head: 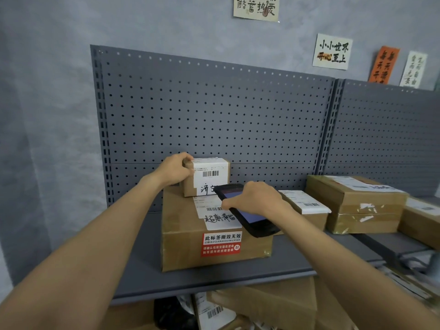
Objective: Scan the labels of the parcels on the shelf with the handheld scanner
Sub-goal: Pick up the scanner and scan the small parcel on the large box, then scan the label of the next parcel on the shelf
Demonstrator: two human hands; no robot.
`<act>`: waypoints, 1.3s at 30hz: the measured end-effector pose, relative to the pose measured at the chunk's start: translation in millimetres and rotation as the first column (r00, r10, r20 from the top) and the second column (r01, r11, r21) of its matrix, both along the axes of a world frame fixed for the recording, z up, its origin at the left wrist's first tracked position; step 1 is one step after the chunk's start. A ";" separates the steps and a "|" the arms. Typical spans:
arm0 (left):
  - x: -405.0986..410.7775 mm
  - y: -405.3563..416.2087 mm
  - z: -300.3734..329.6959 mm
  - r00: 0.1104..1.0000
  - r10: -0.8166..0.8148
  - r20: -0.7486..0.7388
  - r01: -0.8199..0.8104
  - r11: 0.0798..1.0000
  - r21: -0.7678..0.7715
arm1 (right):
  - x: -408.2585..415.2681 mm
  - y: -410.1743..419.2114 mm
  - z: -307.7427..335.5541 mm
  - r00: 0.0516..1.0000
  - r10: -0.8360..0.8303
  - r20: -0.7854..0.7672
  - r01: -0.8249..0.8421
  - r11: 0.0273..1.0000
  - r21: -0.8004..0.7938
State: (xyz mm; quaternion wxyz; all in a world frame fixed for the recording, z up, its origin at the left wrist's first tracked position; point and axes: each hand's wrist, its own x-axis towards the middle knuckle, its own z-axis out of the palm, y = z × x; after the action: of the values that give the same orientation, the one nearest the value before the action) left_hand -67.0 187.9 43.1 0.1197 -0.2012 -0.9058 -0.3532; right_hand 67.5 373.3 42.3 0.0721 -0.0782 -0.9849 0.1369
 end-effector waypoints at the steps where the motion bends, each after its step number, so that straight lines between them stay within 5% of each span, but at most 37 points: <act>1: -0.4 1.1 3.5 1.000 -0.002 0.005 0.002 1.000 -0.014 | 1.0 3.3 1.2 1.000 -0.006 0.003 0.006 1.000 0.003; 8: 0.8 25.2 28.8 0.987 0.046 -0.155 -0.037 0.998 0.059 | 1.6 43.2 8.9 0.997 -0.081 -0.014 0.081 0.996 -0.027; 15: 13.5 105.7 32.9 0.956 -0.139 -0.260 0.134 0.990 -0.038 | 7.4 89.2 11.7 0.991 -0.132 -0.018 0.131 0.991 -0.040; 27: -15.3 182.0 -29.6 0.977 -0.192 0.093 0.204 0.967 -0.150 | -3.9 157.1 -2.8 0.978 -0.209 -0.015 0.207 0.975 -0.073; 39: -36.5 207.1 -53.4 0.974 -0.153 0.168 0.187 0.959 -0.211 | -20.6 174.1 -15.2 0.988 -0.154 -0.021 0.152 0.985 -0.083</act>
State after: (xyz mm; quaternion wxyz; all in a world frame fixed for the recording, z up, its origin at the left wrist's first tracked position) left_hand -103.5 395.0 -10.2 -0.0031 -0.2637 -0.9256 -0.2714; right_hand 46.9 547.4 27.1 0.0928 -0.1547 -0.9684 0.1720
